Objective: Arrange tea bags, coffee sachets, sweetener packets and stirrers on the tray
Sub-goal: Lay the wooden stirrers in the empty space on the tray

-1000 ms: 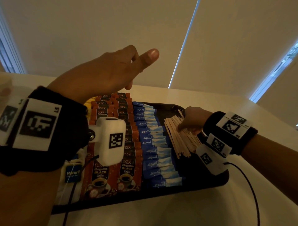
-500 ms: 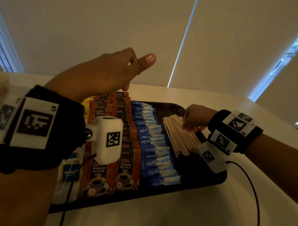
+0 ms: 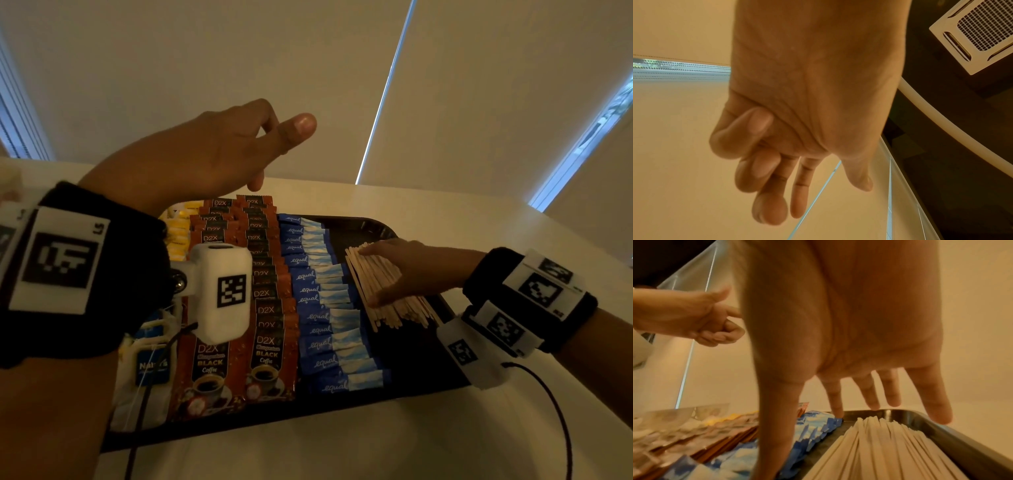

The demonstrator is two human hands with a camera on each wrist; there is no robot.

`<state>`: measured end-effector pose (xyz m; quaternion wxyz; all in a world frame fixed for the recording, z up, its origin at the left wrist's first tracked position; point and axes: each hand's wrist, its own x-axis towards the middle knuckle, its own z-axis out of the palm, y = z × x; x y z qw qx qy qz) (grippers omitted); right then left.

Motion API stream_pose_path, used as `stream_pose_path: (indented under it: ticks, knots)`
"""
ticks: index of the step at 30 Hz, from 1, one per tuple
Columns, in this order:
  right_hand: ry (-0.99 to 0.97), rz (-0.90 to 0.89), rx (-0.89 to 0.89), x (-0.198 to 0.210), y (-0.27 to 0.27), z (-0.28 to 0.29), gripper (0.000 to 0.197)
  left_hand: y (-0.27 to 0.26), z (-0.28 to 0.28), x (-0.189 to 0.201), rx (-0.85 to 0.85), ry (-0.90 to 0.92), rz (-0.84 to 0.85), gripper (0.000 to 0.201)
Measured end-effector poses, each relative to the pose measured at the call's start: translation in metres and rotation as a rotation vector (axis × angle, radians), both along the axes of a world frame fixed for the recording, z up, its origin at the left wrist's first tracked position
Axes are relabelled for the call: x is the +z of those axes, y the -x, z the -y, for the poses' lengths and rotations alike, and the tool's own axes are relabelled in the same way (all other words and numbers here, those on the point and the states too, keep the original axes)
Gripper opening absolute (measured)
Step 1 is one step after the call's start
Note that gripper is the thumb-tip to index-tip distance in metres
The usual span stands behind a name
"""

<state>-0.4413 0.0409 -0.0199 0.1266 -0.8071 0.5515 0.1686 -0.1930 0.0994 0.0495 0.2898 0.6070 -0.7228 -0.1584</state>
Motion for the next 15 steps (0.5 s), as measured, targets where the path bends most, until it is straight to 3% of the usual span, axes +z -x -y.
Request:
stream_pose_path:
  ticks: [3,8,15]
  knots:
    - [-0.058,-0.025,0.091,0.004,0.008,-0.006,0.101,-0.003,0.000,-0.001,0.009,0.009,0.005,0.072]
    - [-0.173,-0.031,0.027,0.001,0.022,-0.003,0.112,-0.004,0.001,-0.001,0.024,-0.005,0.017,0.073]
    - [-0.175,-0.101,0.119,0.006,0.027,-0.005,0.117,-0.007,0.003,-0.001,0.023,-0.004,0.026,0.073]
